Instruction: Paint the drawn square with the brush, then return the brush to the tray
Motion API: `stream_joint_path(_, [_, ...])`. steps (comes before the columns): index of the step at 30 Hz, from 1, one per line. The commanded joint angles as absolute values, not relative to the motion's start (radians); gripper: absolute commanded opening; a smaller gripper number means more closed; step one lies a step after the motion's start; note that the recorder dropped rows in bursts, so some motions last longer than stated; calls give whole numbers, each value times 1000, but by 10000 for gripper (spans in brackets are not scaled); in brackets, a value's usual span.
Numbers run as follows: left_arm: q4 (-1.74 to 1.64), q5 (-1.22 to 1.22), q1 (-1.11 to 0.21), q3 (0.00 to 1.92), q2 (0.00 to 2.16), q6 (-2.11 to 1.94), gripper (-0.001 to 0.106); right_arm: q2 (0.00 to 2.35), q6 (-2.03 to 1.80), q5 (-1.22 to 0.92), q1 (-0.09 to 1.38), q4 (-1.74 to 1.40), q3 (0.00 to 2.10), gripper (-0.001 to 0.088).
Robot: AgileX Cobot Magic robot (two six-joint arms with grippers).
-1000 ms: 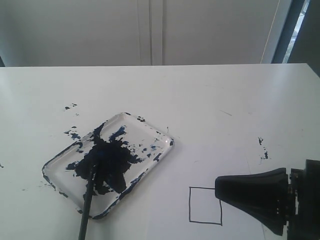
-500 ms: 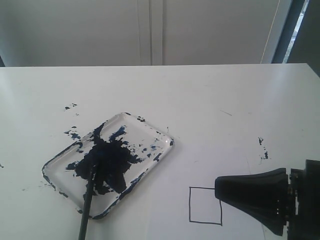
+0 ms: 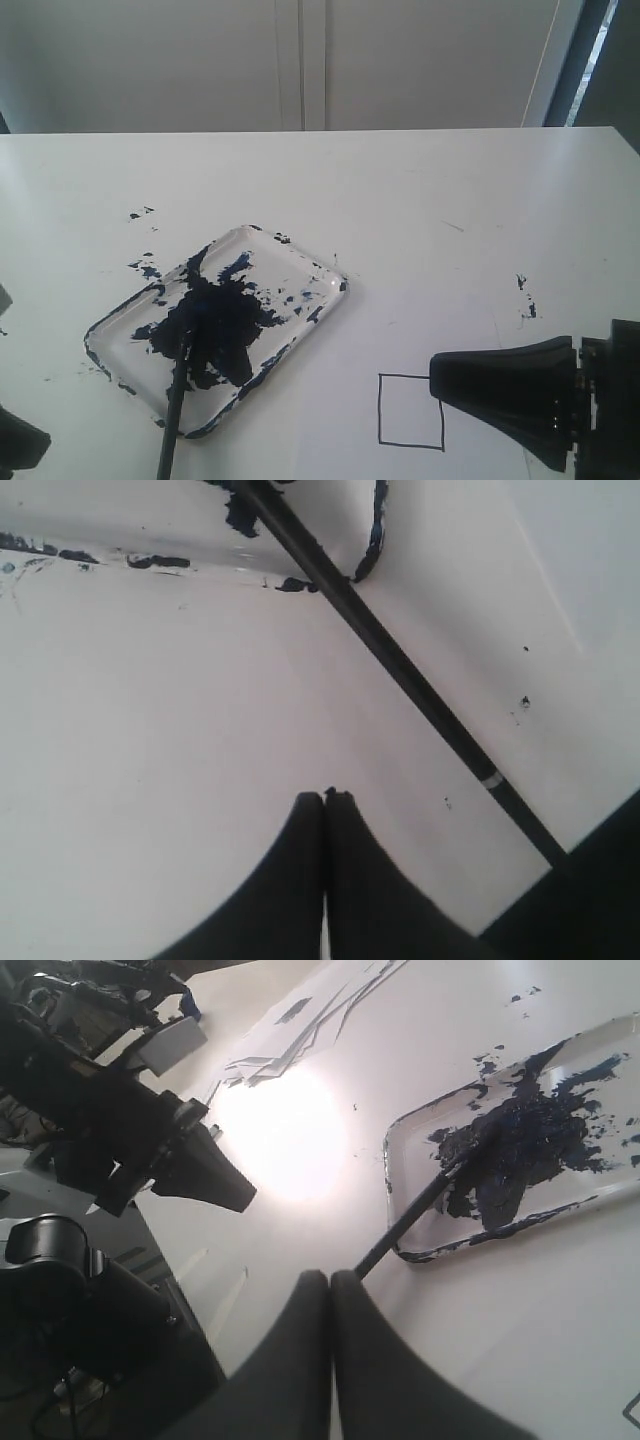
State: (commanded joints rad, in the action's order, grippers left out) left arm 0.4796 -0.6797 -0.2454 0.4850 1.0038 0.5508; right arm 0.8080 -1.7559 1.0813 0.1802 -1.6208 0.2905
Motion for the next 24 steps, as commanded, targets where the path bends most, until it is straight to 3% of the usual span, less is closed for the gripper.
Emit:
stream_joint_path(14, [459,-440,-514,465,1261,459,0,808,-1757,1088,180,-1621,291,0])
stream_joint_path(24, [464,-364,-549,465,1379,350,0,808,-1757,1086,180,-1621,291,0])
